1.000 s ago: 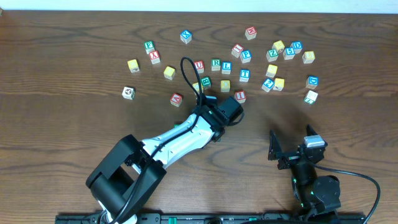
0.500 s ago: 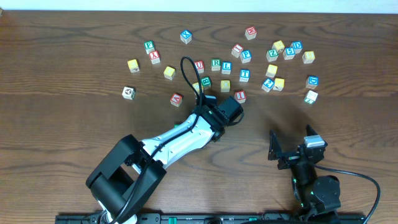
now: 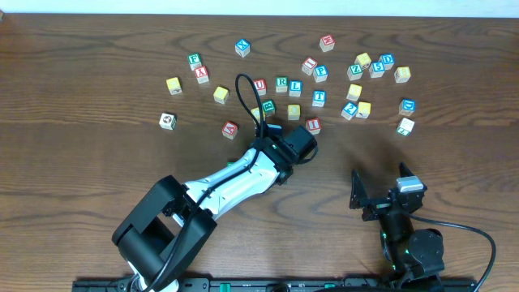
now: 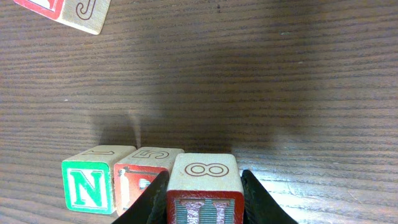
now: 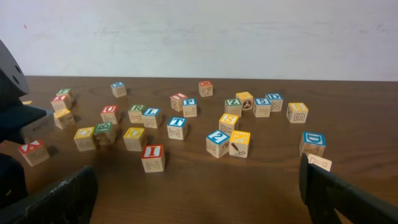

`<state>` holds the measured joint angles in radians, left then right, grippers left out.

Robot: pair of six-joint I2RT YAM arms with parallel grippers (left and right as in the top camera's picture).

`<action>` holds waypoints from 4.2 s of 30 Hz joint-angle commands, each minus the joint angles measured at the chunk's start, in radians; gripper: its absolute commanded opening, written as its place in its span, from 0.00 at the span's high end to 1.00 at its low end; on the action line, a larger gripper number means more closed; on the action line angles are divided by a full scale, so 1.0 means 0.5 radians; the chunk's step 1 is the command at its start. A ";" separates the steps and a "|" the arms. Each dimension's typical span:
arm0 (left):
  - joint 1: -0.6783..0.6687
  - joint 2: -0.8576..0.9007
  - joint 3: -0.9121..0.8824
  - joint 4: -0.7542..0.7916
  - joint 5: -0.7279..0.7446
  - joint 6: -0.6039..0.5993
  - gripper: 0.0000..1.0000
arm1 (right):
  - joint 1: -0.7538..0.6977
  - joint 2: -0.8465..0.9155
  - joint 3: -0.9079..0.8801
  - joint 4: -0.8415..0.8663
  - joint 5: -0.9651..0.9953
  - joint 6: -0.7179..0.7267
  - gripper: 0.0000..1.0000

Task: Spell out NEURIPS

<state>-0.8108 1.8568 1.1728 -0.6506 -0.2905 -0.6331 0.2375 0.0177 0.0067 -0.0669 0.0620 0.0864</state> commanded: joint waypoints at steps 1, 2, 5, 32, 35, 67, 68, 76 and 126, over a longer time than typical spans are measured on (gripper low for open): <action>-0.005 0.005 -0.023 -0.014 -0.037 -0.040 0.88 | -0.015 -0.004 -0.002 -0.008 -0.003 -0.011 0.01; -0.005 0.005 -0.023 -0.016 -0.037 -0.040 0.88 | -0.015 -0.004 -0.002 -0.008 -0.003 -0.011 0.01; -0.005 0.005 -0.023 -0.021 -0.038 -0.040 0.89 | -0.015 -0.004 -0.002 -0.008 -0.003 -0.011 0.01; -0.005 0.005 -0.023 -0.027 -0.047 -0.069 0.89 | -0.015 -0.004 -0.002 -0.008 -0.003 -0.011 0.01; -0.005 0.005 -0.023 -0.004 -0.019 -0.069 0.88 | -0.015 -0.004 -0.002 -0.008 -0.003 -0.011 0.01; -0.005 0.024 -0.024 0.018 0.195 -0.091 0.88 | -0.015 -0.004 -0.002 -0.008 -0.003 -0.011 0.01; -0.005 0.024 -0.024 0.018 0.192 -0.091 0.89 | -0.015 -0.004 -0.002 -0.008 -0.003 -0.011 0.01; -0.005 0.024 -0.064 0.066 0.183 -0.083 0.89 | -0.015 -0.003 -0.002 -0.008 -0.003 -0.011 0.01; -0.005 0.026 -0.114 0.140 0.092 -0.061 0.88 | -0.015 -0.003 -0.002 -0.008 -0.003 -0.011 0.01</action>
<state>-0.8112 1.8568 1.1328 -0.5789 -0.2161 -0.6613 0.2375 0.0177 0.0067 -0.0666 0.0620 0.0864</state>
